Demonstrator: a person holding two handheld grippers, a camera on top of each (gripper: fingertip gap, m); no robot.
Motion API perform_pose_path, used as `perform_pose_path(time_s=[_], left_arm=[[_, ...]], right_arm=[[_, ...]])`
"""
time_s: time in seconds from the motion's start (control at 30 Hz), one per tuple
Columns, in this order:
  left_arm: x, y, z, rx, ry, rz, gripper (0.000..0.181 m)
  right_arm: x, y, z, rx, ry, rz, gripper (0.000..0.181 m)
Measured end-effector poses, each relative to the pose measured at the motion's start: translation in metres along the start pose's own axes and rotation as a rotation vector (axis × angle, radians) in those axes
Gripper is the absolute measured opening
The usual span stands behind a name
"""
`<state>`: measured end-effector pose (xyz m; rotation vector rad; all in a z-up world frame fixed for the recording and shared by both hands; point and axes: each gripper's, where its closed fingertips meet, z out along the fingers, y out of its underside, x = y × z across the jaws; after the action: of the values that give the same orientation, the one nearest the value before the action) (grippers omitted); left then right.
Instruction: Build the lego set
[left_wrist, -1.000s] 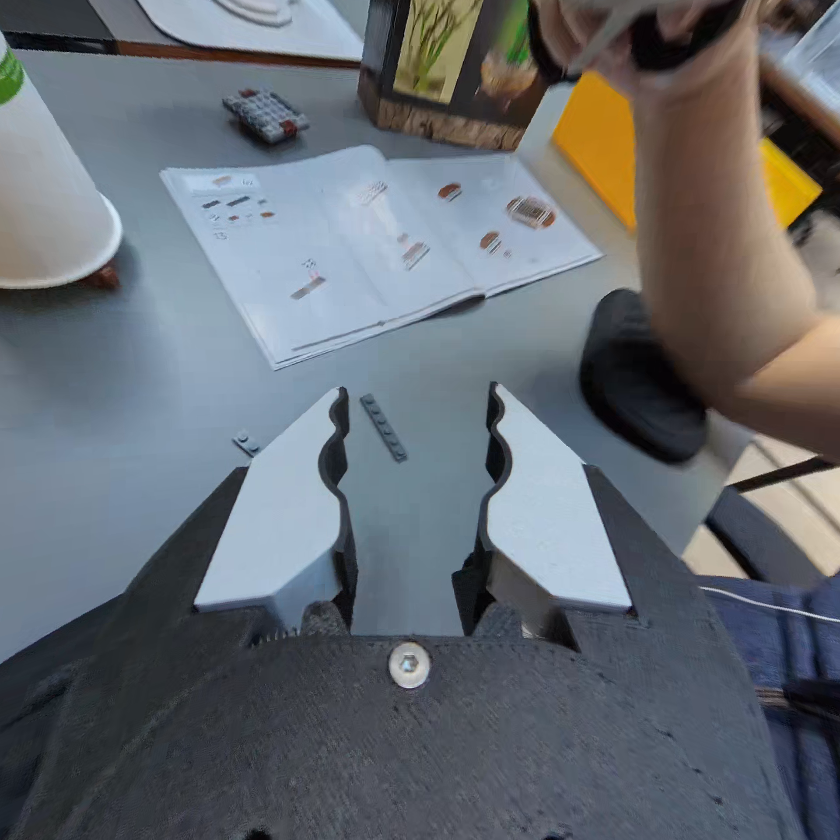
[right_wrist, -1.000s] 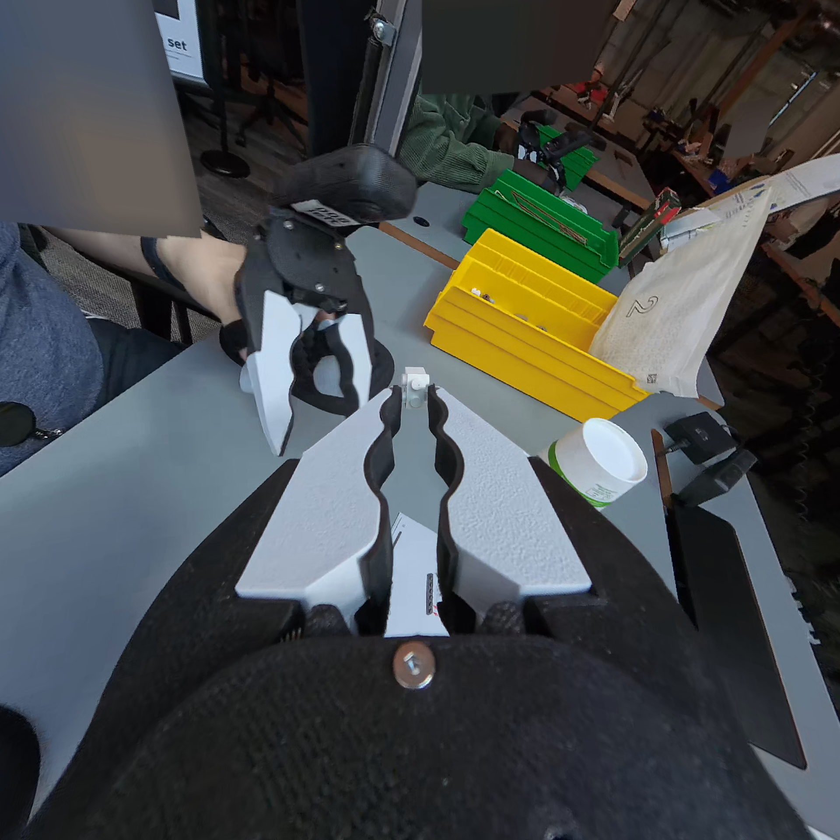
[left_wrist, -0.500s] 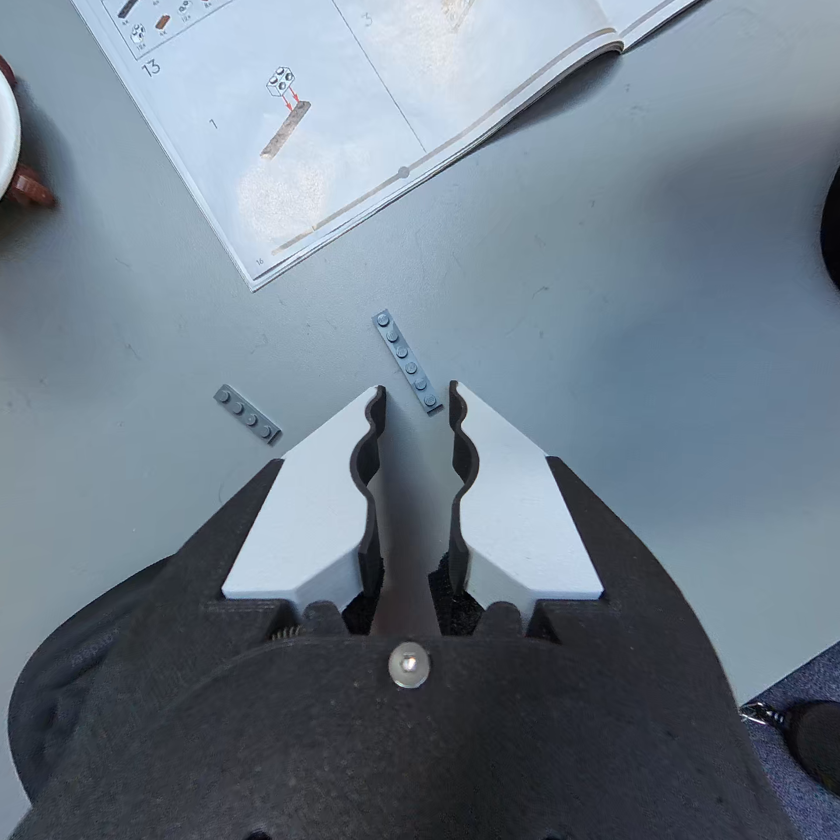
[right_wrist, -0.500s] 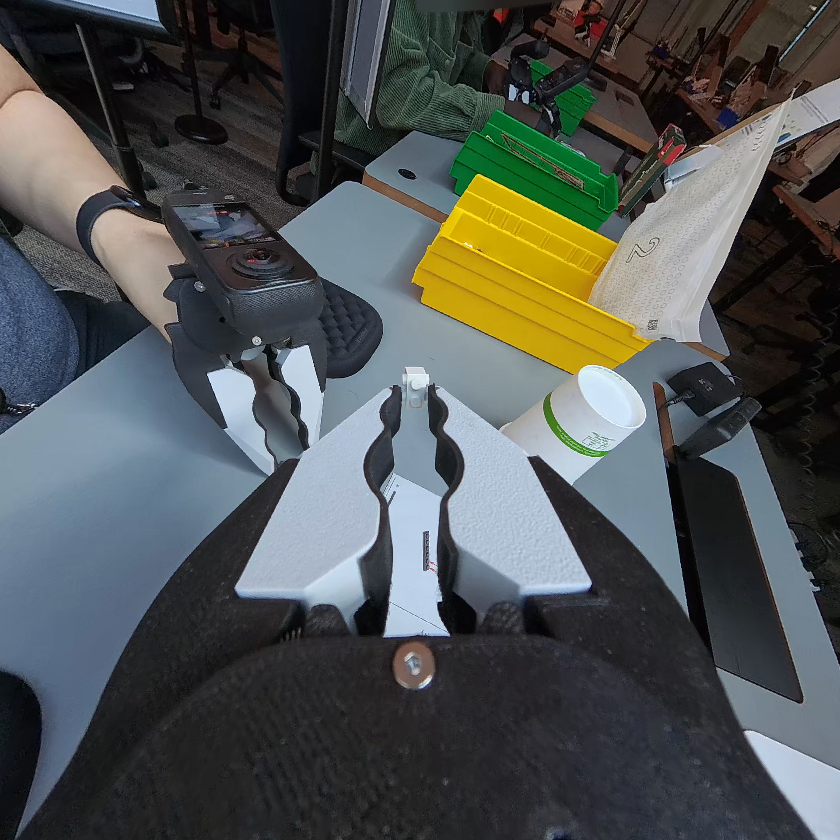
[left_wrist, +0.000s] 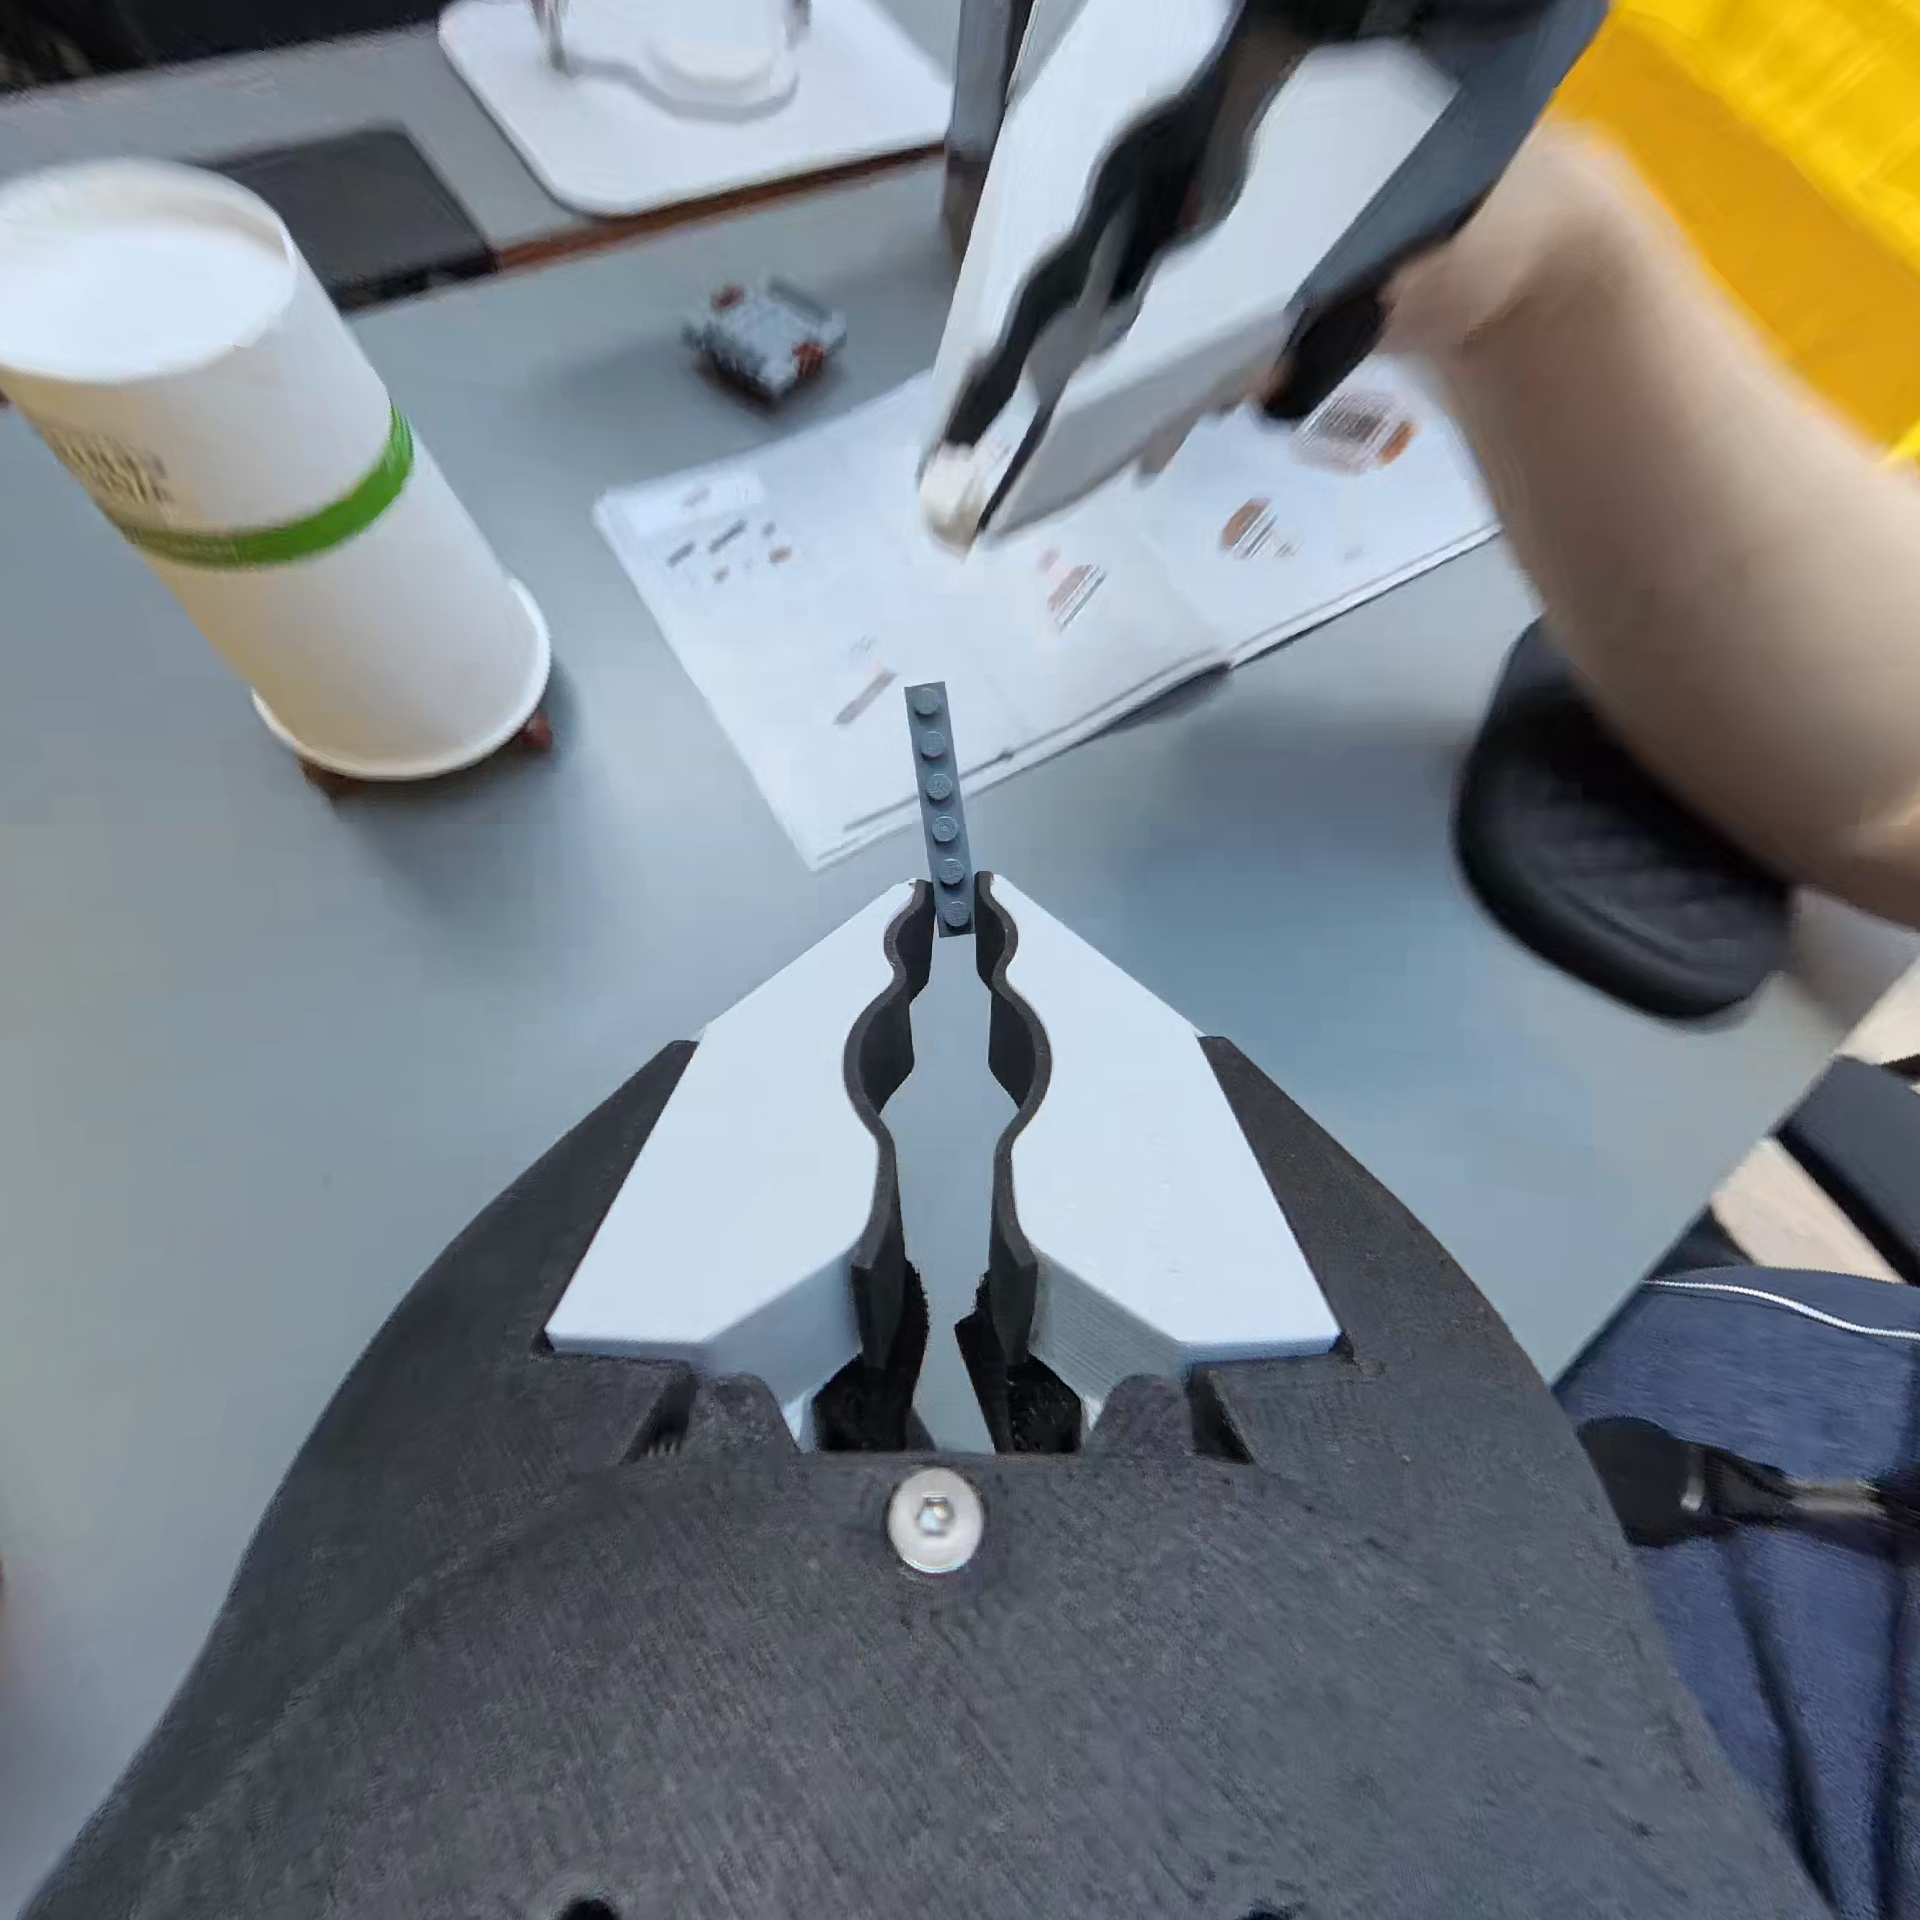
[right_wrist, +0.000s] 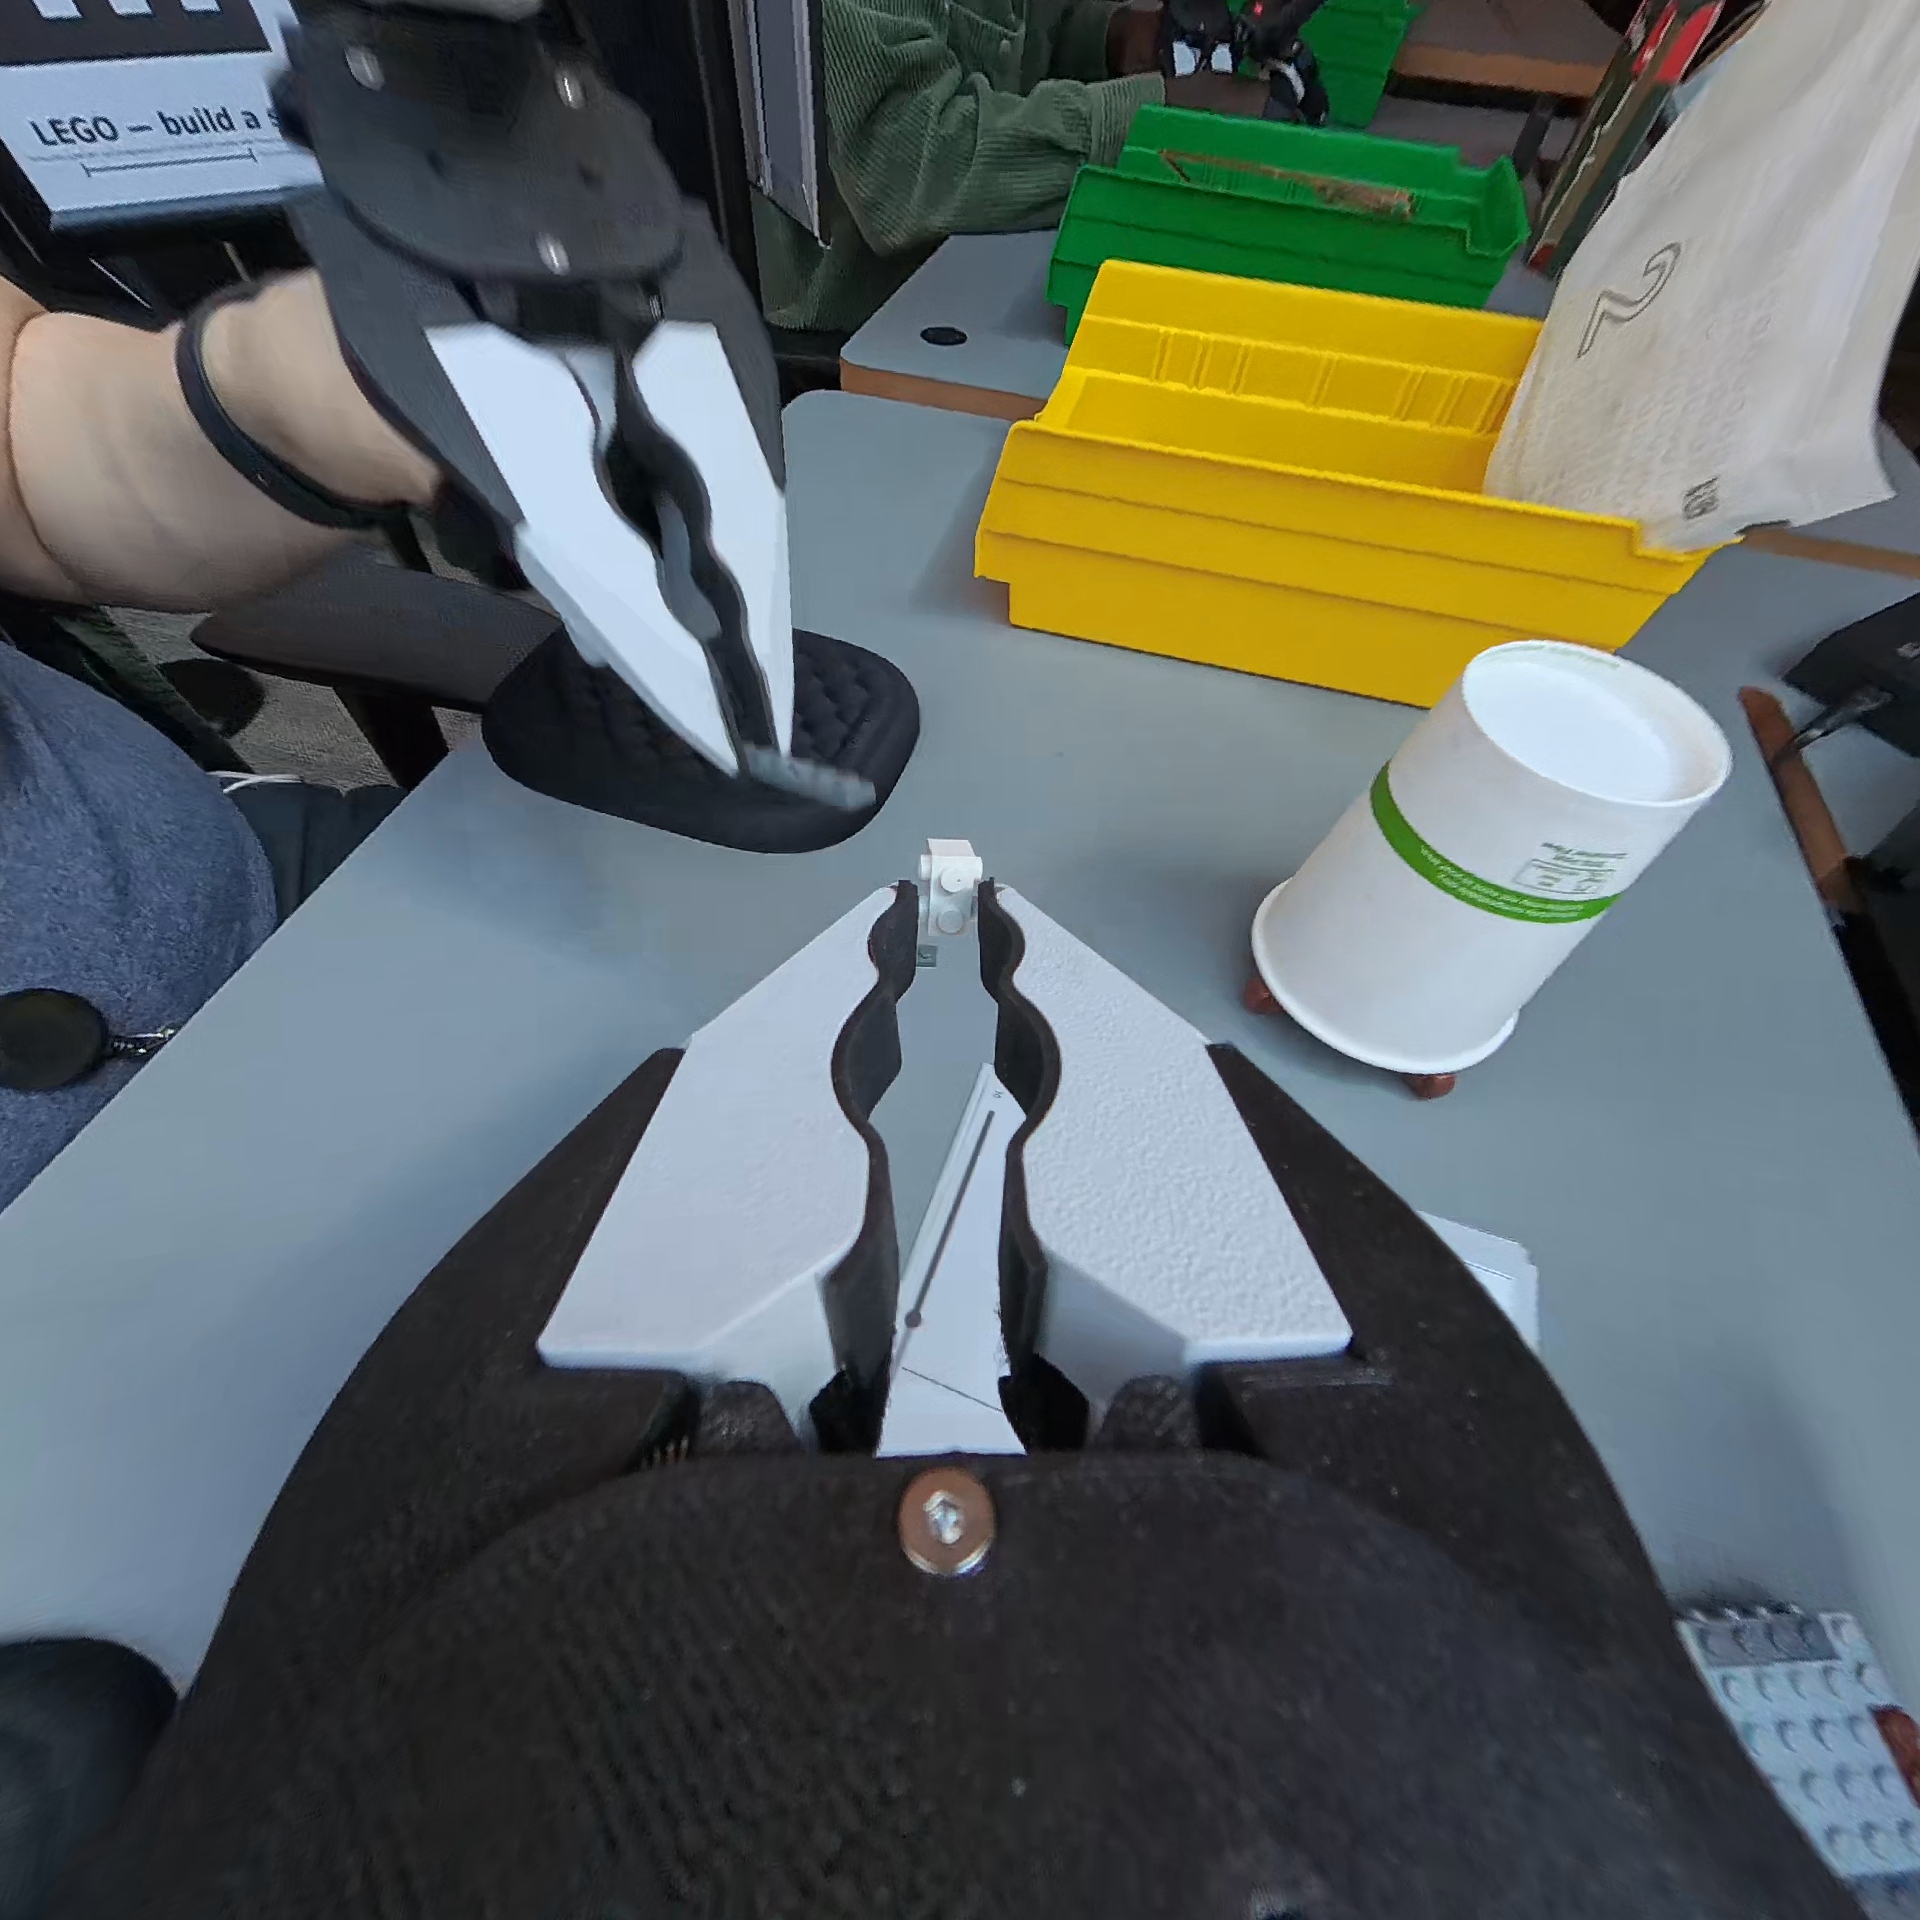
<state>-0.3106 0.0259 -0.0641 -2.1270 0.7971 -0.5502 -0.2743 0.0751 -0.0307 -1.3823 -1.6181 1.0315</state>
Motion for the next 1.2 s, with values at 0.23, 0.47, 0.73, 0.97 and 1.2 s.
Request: perform_pose_path(time_s=[0.23,0.47,0.73,0.97,1.2], left_arm=[[0.025,-0.056,-0.047,-0.030,0.193,0.146,0.006],[0.028,-0.056,-0.045,-0.254,0.246,0.320,0.006],[0.037,-0.060,-0.038,-0.342,0.313,0.428,0.006],[0.039,-0.064,-0.037,-0.328,0.320,0.479,0.010],[0.041,-0.085,-0.046,-0.147,0.292,0.406,0.026]], right_arm=[[-0.043,-0.031,0.062,0.161,-0.186,0.123,0.010],[-0.047,-0.054,0.063,0.320,-0.177,0.122,0.010],[-0.049,-0.059,0.058,0.370,-0.175,0.087,0.010],[-0.048,-0.062,0.055,0.392,-0.157,0.061,0.010],[-0.038,-0.068,0.050,0.423,-0.052,0.021,0.010]])
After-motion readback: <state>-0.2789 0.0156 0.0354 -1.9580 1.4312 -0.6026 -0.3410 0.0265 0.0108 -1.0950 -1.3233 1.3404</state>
